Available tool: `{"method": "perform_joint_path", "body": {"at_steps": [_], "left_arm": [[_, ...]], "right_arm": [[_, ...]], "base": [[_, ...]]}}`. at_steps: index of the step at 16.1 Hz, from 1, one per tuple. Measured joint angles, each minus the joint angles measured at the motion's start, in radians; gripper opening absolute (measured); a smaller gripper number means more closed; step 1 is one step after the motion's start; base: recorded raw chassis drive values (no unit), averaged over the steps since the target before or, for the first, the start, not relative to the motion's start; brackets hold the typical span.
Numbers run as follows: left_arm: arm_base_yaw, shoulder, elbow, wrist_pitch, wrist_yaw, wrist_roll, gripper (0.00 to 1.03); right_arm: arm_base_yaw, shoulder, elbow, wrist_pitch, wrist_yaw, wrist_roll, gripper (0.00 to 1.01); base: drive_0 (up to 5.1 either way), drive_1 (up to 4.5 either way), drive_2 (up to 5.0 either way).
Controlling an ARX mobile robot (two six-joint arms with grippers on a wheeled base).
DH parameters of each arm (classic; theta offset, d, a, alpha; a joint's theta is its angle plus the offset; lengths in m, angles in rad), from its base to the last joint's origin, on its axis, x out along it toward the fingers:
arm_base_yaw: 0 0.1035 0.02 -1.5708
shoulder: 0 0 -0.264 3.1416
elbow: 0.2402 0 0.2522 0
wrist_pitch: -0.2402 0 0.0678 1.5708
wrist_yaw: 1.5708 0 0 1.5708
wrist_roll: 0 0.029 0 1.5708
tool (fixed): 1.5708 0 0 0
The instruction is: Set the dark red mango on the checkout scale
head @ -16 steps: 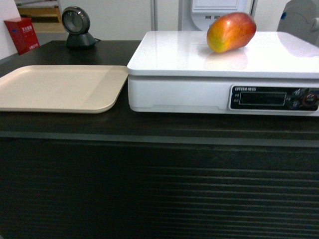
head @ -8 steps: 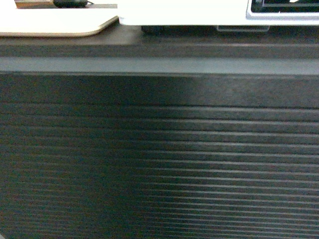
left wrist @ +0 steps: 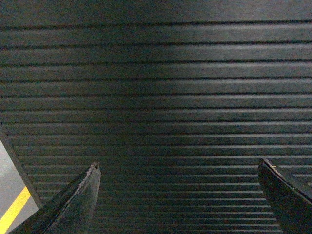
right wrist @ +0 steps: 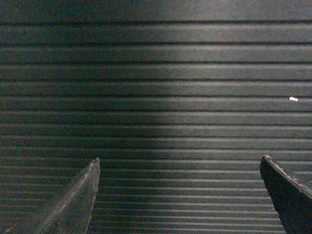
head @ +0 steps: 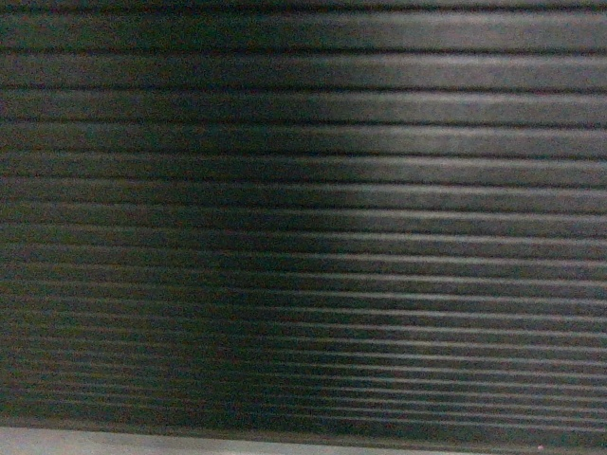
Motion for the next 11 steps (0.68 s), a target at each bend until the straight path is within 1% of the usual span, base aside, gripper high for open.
{"method": "perform_joint_path", "body": {"at_steps": [11], "left_arm": [[0.000,0.000,0.000,-0.002,0.000,0.000,0.98]], "right_arm": [[0.000,0.000,0.000,-0.001,0.001,0.000,0.98]], "base": [[0.0,0.00,0.0]]}}
